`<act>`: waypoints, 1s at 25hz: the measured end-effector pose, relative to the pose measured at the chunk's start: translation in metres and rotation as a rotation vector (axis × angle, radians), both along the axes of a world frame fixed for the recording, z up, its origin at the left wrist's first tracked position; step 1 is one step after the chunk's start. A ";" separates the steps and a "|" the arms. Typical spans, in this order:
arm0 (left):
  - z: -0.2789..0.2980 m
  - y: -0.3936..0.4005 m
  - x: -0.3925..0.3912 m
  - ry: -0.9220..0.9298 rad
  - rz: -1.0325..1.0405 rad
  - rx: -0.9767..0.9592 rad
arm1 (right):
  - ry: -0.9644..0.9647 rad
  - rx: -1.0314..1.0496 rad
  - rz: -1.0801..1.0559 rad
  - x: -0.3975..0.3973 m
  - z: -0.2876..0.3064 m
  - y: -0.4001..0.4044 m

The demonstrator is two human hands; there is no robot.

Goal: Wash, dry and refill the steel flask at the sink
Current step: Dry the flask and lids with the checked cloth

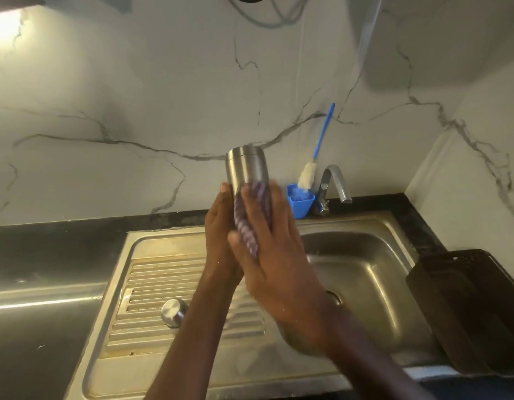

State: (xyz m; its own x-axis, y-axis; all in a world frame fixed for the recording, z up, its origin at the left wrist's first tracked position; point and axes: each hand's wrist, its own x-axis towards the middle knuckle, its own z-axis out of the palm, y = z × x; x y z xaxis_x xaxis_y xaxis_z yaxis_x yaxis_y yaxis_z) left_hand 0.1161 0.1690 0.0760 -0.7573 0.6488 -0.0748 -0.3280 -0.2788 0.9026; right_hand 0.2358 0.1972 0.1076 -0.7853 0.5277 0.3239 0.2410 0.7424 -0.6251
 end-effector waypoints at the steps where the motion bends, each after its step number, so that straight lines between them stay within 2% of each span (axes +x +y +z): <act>1: 0.002 0.000 0.006 0.010 -0.027 0.015 | 0.074 -0.058 -0.051 -0.013 0.007 0.016; 4: 0.007 0.003 0.017 -0.009 -0.120 0.027 | 0.259 -0.380 -0.072 -0.049 0.018 0.061; 6: 0.009 0.007 0.019 -0.025 -0.109 -0.024 | 0.230 -0.484 -0.055 -0.056 0.012 0.070; 9: 0.012 0.008 0.006 -0.061 -0.121 0.022 | 0.129 -0.664 -0.022 -0.042 -0.007 0.051; 10: 0.014 0.008 0.000 -0.082 -0.113 0.020 | 0.088 -0.645 -0.032 -0.031 -0.014 0.038; 12: 0.009 0.008 -0.010 -0.105 -0.084 0.008 | 0.030 -0.410 -0.049 -0.005 -0.024 0.008; 15: -0.004 0.006 -0.006 0.006 0.016 -0.041 | -0.042 -0.059 -0.025 0.002 -0.027 -0.007; 17: -0.009 0.003 0.003 0.060 -0.011 -0.043 | -0.024 0.070 -0.090 -0.013 -0.019 0.009; 19: -0.002 0.000 0.017 0.010 -0.083 -0.029 | 0.111 -0.074 -0.140 -0.033 0.002 0.037; 21: 0.005 0.000 0.025 -0.045 -0.102 -0.017 | 0.249 -0.404 -0.116 -0.047 0.018 0.065; 23: 0.011 0.003 0.028 -0.014 -0.098 -0.051 | 0.235 -0.560 -0.096 -0.049 0.019 0.070; 25: 0.012 0.005 0.018 -0.021 -0.095 -0.029 | 0.160 -0.598 -0.078 -0.041 0.006 0.054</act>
